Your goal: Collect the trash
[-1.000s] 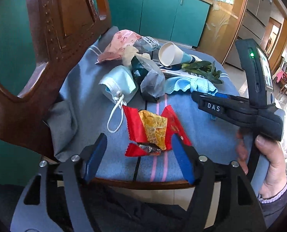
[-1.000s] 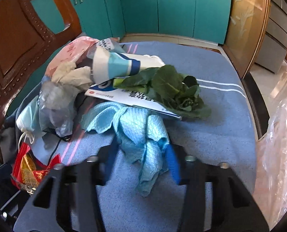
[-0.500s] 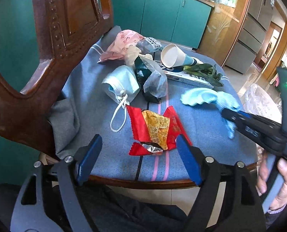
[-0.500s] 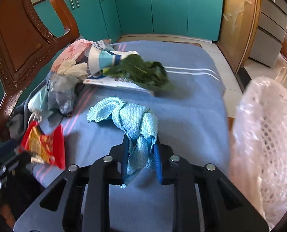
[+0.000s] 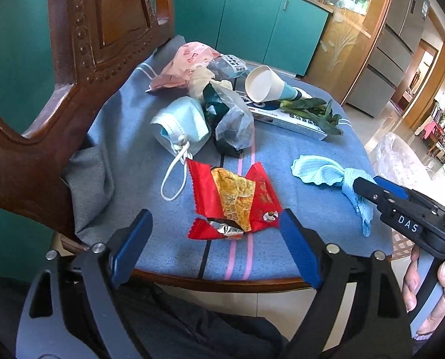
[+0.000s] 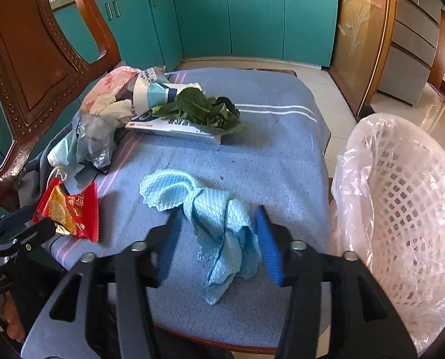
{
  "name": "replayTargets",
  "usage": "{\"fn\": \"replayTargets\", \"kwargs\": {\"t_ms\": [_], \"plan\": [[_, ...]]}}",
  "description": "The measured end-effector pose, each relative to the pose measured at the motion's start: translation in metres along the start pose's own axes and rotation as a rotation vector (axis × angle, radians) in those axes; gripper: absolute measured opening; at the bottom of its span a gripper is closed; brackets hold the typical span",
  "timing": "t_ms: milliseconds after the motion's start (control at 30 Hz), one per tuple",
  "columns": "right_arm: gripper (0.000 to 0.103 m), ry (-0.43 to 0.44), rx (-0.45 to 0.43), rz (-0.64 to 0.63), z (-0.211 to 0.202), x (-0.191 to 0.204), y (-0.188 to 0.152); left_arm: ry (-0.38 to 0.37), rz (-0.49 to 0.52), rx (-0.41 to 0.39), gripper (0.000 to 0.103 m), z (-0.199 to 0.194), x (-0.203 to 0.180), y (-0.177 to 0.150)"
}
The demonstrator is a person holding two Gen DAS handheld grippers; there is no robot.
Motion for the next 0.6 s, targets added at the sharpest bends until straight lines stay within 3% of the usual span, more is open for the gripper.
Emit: {"fn": "replayTargets", "kwargs": {"t_ms": [300,600], "plan": [[0.061,0.034,0.004,0.006,0.016,0.012,0.013,-0.001,-0.004,0.011,0.09,0.004,0.0,0.0],[0.061,-0.016,0.01,-0.022,0.021,0.013,0.005,-0.007,-0.005,0.023,0.091,0.006,0.0,-0.003]]}}
Point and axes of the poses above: each gripper's, at about its wrist camera, not at the fingertips, and z roughly the way its jaws point, x to its left, y to its top, the point moved 6 cm from there along z, roughly the way its jaws point, and after that the axes turned 4 degrees about -y, right-handed, at the moved point
